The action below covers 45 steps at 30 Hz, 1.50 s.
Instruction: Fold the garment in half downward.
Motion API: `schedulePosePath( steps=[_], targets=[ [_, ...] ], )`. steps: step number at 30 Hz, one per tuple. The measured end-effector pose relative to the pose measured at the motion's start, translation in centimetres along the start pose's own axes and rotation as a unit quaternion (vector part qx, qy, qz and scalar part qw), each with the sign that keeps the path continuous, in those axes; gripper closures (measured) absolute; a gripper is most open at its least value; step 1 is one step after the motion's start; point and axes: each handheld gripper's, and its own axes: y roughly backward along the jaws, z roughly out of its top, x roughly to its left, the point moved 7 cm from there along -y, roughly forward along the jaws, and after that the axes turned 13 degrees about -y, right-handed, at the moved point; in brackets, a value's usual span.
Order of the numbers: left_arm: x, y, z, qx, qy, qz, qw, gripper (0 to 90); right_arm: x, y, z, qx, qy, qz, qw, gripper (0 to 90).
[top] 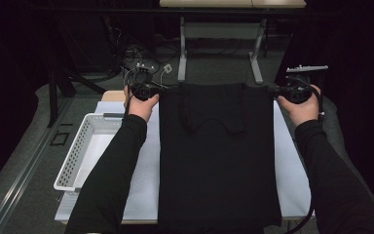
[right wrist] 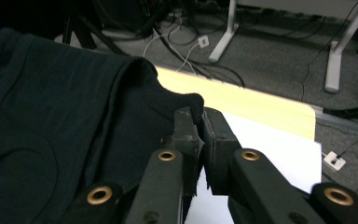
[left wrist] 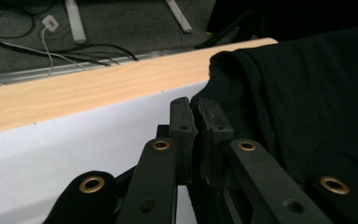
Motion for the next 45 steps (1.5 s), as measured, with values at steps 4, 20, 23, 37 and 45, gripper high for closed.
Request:
schedulePosePath(
  steps=[4, 20, 23, 37, 45],
  targets=[
    [0.7, 0.2, 1.0, -0.015, 0.004, 0.006, 0.9999, 84.9, 0.4, -0.1, 1.1, -0.017, -0.002, 0.001, 0.9999, 85.9],
    [1.5, 0.6, 0.8, -0.031, 0.009, 0.004, 0.9995, 84.8, 0.3, -0.4, 1.7, -0.041, -0.008, 0.002, 0.9991, 85.8],
    [1.3, -0.1, -0.4, -0.019, 0.008, -0.002, 0.9998, 84.9, -0.1, -1.1, 0.2, -0.025, -0.01, 0.003, 0.9996, 85.8],
    [0.7, -3.1, -6.0, 0.041, 0.012, -0.016, 0.999, 84.8, -1.8, -3.6, -5.4, 0.034, -0.007, -0.01, 0.9993, 85.7],
    [0.1, -2.4, -6.8, 0.043, 0.015, -0.021, 0.9987, 84.8, -2.1, -3.4, -6.2, 0.037, -0.012, -0.006, 0.9992, 85.7]
  ],
)
